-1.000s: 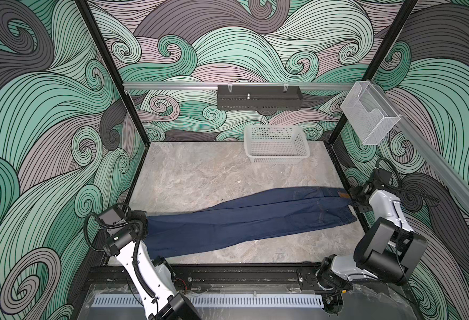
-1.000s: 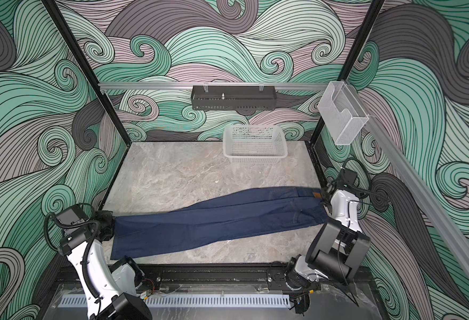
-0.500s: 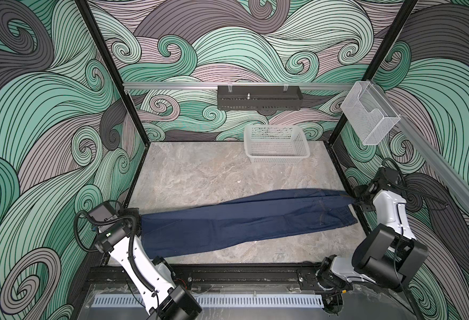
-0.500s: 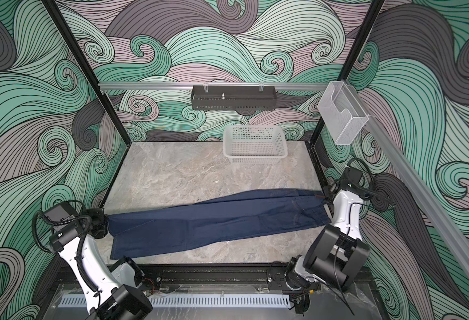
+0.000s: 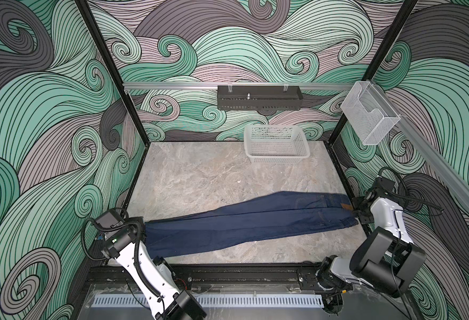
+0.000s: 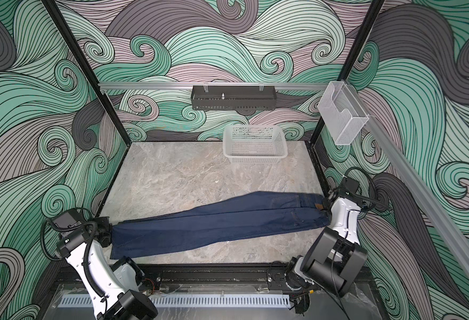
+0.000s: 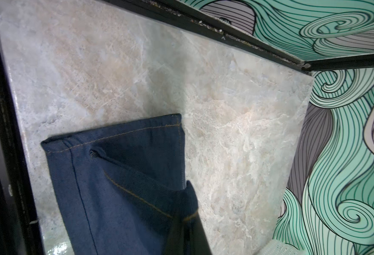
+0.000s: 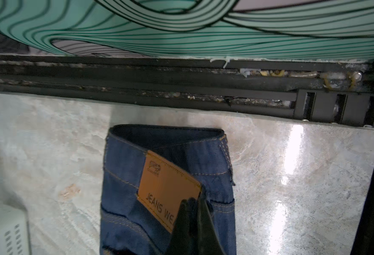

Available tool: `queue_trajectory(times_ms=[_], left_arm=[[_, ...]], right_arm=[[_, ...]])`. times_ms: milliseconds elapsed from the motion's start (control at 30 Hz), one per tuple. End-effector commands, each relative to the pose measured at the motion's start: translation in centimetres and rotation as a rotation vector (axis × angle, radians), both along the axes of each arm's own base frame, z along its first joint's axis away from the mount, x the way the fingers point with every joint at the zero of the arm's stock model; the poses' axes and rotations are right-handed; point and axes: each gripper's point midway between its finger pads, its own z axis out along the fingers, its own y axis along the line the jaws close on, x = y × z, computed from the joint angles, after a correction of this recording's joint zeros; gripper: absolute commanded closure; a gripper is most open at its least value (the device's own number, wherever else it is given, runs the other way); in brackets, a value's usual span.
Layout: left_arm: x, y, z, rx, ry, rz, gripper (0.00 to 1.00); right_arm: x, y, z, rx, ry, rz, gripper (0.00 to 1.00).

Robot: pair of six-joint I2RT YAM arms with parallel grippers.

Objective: Fold and stack the trousers
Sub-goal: Fold the trousers at the center of the table.

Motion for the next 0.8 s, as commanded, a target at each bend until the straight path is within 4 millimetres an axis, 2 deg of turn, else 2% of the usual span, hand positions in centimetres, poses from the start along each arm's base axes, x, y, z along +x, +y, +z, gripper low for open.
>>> queue_trajectory(times_ms=[0,300,400,467,533,600,667,767], left_arm=[[-0.6,0.8,-0.7,0.034,0.021,0.029,1.0],[-1.6,0.8,-3.2,-0.016,0.042,0.09,1.0],[-2.1,1.4,-3.7,-0.02,0.059,0.131,1.0],[-1.6,2.1,-4.3,-0.035,0.028,0.155,1.0],[0.1,2.8,-4.4,-0.067,-0.072,0.159,1.0],[2.4,3.8,-3.7,-0.079,-0.187,0.138,1.0],[4.1,4.8,-2.5,-0.095,-0.267,0.139,1.0],[6.6,6.7,0.8,-0.108,-0.331,0.097,1.0]], right_arm=[[0.2,-0.6,-0.6,-0.007,-0.001,-0.024,0.98],[-1.2,-0.7,-1.9,-0.017,0.041,-0.073,0.97],[-1.6,-1.0,-2.5,-0.014,0.065,-0.097,1.0],[-1.1,-0.9,-2.8,0.016,0.059,-0.099,1.0],[0.2,-0.6,-2.9,0.062,0.023,-0.103,1.0],[2.1,-0.3,-2.1,0.088,-0.038,-0.097,1.0],[4.5,-0.2,-0.2,0.069,-0.1,-0.071,1.0],[8.7,0.0,3.5,0.034,-0.203,-0.027,1.0]])
